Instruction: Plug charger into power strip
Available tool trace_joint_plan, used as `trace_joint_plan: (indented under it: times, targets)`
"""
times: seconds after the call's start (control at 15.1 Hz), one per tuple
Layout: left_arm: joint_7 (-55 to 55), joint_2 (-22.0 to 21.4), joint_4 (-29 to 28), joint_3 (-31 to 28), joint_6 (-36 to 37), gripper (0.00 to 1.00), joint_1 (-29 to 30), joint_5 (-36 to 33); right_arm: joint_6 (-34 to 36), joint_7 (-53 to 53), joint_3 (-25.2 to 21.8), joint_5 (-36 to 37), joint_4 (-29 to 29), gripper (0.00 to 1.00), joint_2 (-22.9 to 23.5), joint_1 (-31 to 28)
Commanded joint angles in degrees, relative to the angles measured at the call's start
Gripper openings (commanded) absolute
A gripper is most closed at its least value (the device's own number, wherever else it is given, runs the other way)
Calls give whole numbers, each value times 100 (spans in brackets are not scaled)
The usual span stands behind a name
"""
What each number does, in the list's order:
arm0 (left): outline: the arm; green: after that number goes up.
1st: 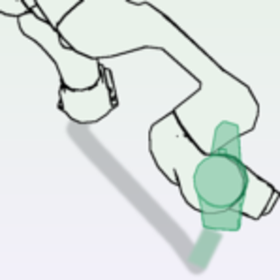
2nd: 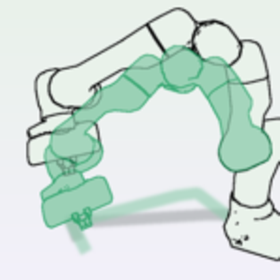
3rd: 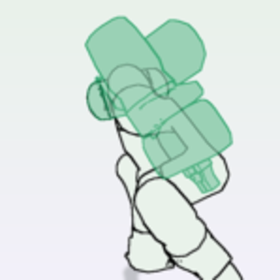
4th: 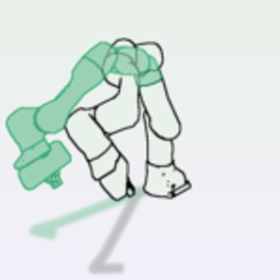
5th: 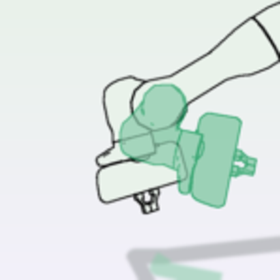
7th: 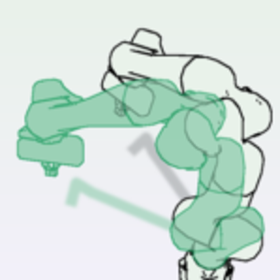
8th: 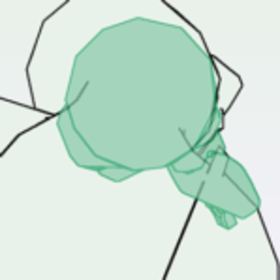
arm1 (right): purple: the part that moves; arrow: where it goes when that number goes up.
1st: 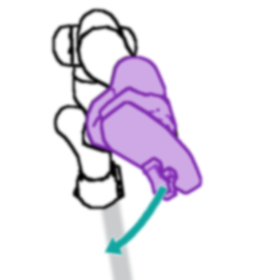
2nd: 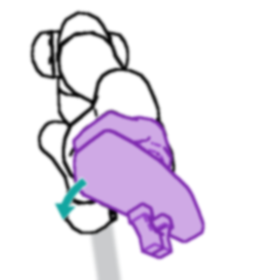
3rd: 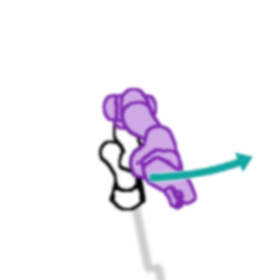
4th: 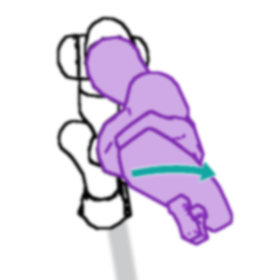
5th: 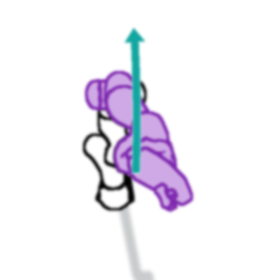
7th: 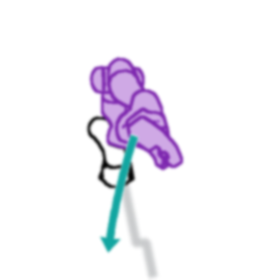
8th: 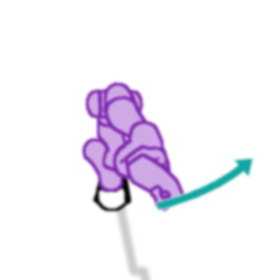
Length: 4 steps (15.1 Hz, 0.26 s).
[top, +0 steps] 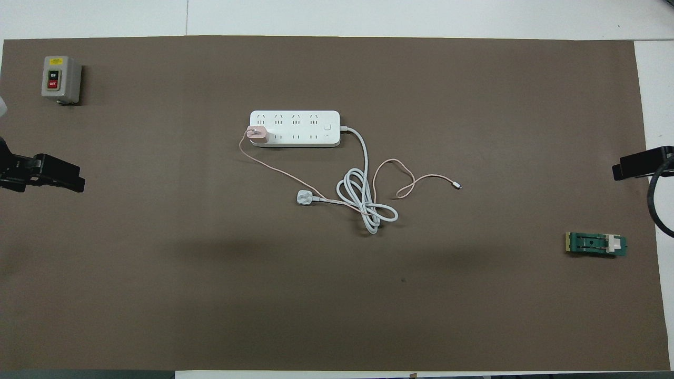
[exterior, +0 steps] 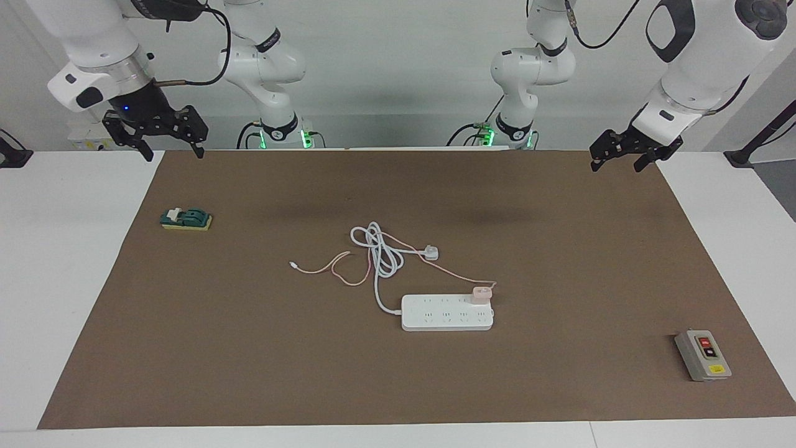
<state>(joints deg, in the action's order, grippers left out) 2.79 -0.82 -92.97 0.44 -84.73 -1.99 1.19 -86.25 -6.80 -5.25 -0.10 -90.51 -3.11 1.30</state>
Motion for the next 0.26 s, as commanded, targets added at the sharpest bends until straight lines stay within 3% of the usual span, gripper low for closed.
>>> trace_joint_plan:
  times: [0.0,0.2]
  targets:
    - [82,-191,-231,44,-167,100,49,-57,3,118,24,-87,-125,100,-119,-24]
    - [73,-182,-231,44,-175,100,41,-57,2,118,24,-87,-125,100,-119,-24]
